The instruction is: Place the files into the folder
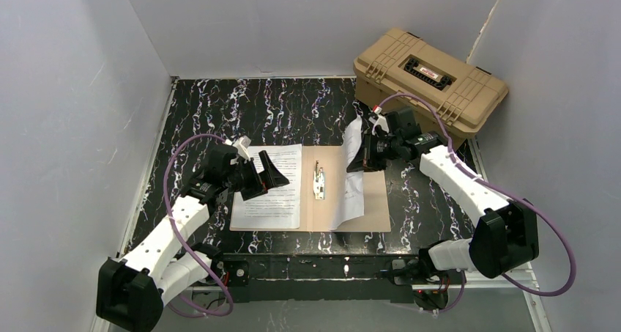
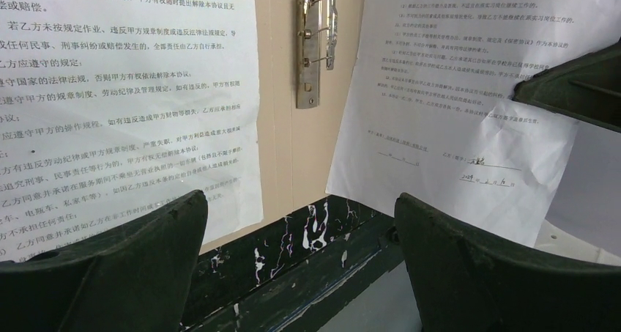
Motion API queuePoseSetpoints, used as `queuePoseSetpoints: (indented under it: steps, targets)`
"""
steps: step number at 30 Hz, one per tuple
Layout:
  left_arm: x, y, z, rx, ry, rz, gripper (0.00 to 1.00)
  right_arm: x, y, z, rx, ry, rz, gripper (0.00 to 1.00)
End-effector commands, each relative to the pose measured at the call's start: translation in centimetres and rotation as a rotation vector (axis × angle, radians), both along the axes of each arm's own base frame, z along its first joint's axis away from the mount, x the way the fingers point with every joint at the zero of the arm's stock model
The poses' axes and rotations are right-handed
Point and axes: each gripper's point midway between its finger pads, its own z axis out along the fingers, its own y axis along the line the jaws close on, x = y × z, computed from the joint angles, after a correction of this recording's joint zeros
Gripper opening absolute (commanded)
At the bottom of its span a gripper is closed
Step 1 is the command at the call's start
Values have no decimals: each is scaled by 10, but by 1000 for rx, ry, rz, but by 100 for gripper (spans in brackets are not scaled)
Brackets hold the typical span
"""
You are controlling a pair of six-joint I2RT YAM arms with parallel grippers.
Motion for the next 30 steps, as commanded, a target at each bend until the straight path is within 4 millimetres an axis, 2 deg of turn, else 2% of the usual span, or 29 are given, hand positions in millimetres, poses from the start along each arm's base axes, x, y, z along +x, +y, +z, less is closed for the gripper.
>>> queuePoseSetpoints:
  steps: [1,8,11,19,25,30]
  targets:
    - [-7,-1,0,-6,-17,-37,98,5,13,18,96,-50,33,1]
    - [-9,-2,1,-10,-25,-46,98,2,22,30,177,-50,63,1]
    - [-9,-2,1,-9,-26,-46,98,3,21,28,173,-56,51,1]
    - [-10,-1,3,-9,-29,-51,98,5,15,2,115,-28,30,1]
    - [-11,-1,2,-5,-29,-53,98,2,1,-23,18,-12,25,1]
    - [-11,-1,1,-3,-27,-53,98,-1,-14,-34,-47,-1,-2,1]
